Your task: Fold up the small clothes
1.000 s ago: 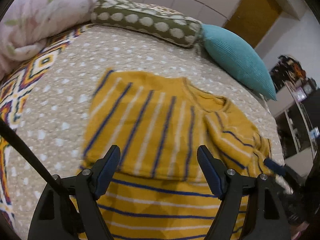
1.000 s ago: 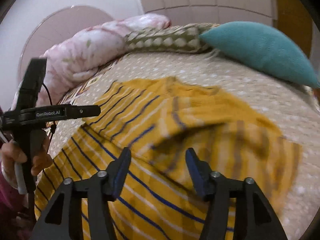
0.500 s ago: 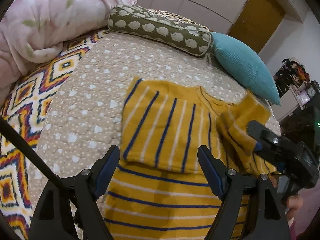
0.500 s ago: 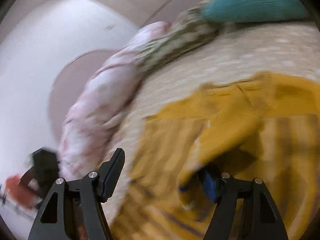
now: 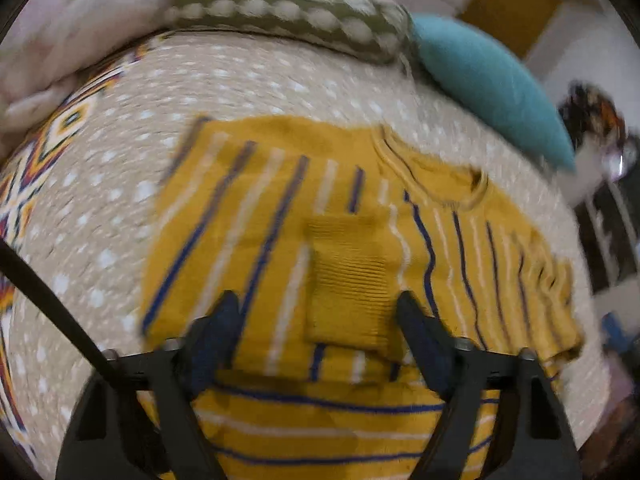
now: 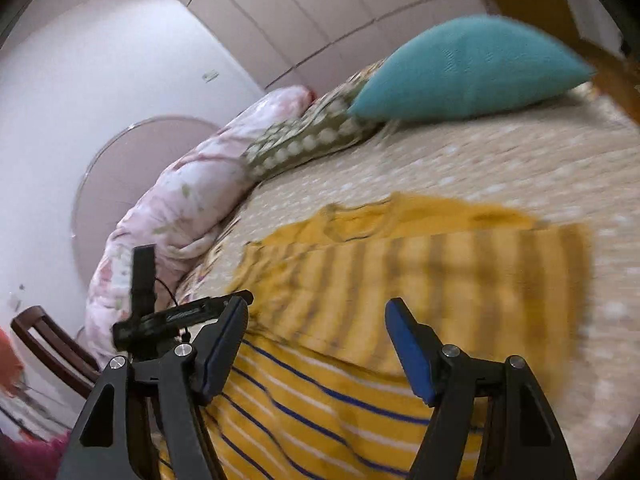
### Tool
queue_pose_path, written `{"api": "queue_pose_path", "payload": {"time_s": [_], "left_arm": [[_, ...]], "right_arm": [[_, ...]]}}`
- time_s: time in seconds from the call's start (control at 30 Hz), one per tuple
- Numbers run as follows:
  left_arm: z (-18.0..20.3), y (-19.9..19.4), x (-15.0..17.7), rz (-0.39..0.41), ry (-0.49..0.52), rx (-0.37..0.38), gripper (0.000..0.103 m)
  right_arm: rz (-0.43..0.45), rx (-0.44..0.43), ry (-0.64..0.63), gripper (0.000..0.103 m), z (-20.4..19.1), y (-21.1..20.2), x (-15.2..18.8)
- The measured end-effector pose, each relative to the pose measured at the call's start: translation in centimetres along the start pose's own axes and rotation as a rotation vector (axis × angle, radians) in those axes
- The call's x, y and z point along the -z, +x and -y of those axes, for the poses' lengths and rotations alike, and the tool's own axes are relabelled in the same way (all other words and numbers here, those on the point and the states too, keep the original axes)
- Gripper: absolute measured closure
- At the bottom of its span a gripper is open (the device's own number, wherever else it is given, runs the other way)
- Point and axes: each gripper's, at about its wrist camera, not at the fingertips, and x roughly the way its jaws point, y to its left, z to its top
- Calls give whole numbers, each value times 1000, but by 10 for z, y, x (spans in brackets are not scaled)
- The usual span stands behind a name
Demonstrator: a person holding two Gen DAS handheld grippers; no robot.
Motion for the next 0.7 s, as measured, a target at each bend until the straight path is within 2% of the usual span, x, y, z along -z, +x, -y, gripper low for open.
{"api": "queue_pose_path", "payload": {"time_s": [0.03, 0.07, 0.1, 0.17, 0.23, 0.33, 0.4, 0.57, 0.7], "left_arm": [[6, 5, -2, -10, 26, -14, 70], [15, 4, -3, -8, 62, -48, 76], [18, -2, -4, 9, 78, -55, 90], [19, -25, -11, 67, 87, -1, 91], [11, -46, -19, 126, 78, 10, 91], [-5, -53, -26, 142, 60, -40, 91], [-23, -47, -28, 134, -1, -61, 91], [-37, -17, -18, 46, -19, -68, 91], [-41, -17, -11, 61, -38, -79, 91]], "right_arm": [[12, 22, 6, 22, 7, -11, 1], [24, 59, 18, 22, 17, -23, 1], [33, 89, 27, 22, 25, -31, 1], [52, 169, 64, 22, 47, -47, 1], [50, 245, 109, 22, 62, -53, 1], [21, 312, 149, 22, 80, -51, 5], [-5, 358, 174, 22, 87, -45, 7], [-49, 378, 195, 22, 93, -22, 10], [-106, 376, 186, 22, 91, 10, 5]]}}
